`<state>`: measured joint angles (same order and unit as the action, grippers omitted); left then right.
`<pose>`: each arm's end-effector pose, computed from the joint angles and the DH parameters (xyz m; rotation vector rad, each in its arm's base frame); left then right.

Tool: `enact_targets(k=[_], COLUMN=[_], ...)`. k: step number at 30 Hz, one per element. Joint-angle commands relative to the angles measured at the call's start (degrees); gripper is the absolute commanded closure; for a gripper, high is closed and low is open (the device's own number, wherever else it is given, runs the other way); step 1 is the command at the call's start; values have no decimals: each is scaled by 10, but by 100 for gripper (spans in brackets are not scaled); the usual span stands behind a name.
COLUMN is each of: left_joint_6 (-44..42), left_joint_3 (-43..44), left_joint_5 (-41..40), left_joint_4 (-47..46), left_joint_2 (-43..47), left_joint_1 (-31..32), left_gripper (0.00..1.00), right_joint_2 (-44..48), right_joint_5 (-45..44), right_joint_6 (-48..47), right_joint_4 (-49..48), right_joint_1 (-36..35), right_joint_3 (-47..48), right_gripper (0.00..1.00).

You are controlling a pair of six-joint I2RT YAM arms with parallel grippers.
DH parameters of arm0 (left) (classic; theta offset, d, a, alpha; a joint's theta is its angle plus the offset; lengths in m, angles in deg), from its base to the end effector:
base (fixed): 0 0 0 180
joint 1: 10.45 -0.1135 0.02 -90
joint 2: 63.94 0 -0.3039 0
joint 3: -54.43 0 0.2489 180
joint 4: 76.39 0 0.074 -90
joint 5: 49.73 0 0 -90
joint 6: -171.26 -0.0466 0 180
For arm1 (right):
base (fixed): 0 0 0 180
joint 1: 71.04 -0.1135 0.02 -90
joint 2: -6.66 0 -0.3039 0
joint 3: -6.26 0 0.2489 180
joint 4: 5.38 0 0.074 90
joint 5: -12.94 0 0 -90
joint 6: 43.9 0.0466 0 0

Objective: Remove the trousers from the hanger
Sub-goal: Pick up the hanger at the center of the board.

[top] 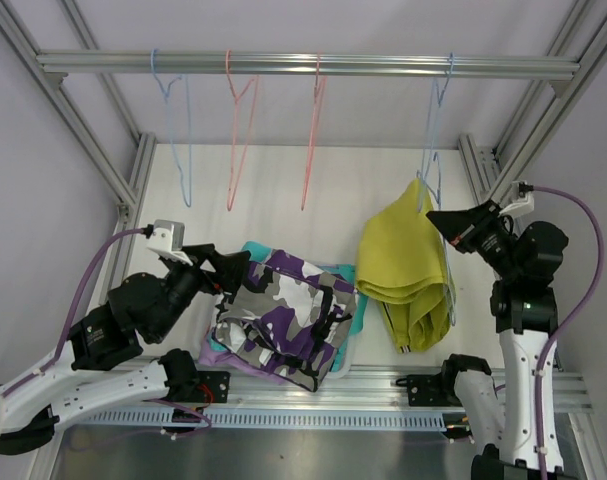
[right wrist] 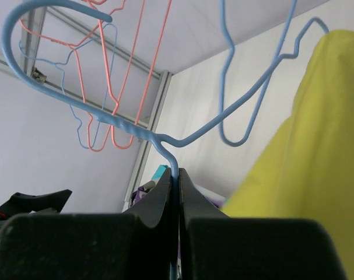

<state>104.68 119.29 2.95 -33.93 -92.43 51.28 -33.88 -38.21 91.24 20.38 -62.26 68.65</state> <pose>0.0551 -0.0428 0.3943 0.0668 1.6867 -0.5807 0.1330 0.0090 0.3961 0.2623 1.7080 1.0282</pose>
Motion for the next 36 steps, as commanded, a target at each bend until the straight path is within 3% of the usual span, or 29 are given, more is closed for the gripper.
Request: enact_targets(k=[1, 11, 18, 22, 26, 31, 36], left_joint_6=[-11, 12, 35, 37, 36, 61, 202], left_joint_3=[-3, -5, -19, -6, 30, 79, 124], left_joint_5=[-4, 21, 103, 138, 135, 146, 154], left_joint_4=[1, -1, -49, -47, -22, -58, -208], left_joint_2=[-4, -7, -3, -29, -69, -92, -133], left_joint_1=[-5, -4, -4, -3, -3, -3, -3], left_gripper=[8, 8, 8, 1, 1, 1, 0], right_joint_2=[15, -9, -28, -42, -60, -71, -55], right_joint_5=[-26, -27, -2, -1, 17, 48, 57], right_joint_6=[-37, -58, -52, -48, -24, 4, 25], right_joint_4=[57, 116, 132, 140, 123, 72, 23], right_joint_1=[4, 3, 3, 0, 0, 0, -13], right_joint_3=[67, 234, 317, 360, 397, 398, 331], right_gripper=[100, 100, 100, 100, 100, 100, 100])
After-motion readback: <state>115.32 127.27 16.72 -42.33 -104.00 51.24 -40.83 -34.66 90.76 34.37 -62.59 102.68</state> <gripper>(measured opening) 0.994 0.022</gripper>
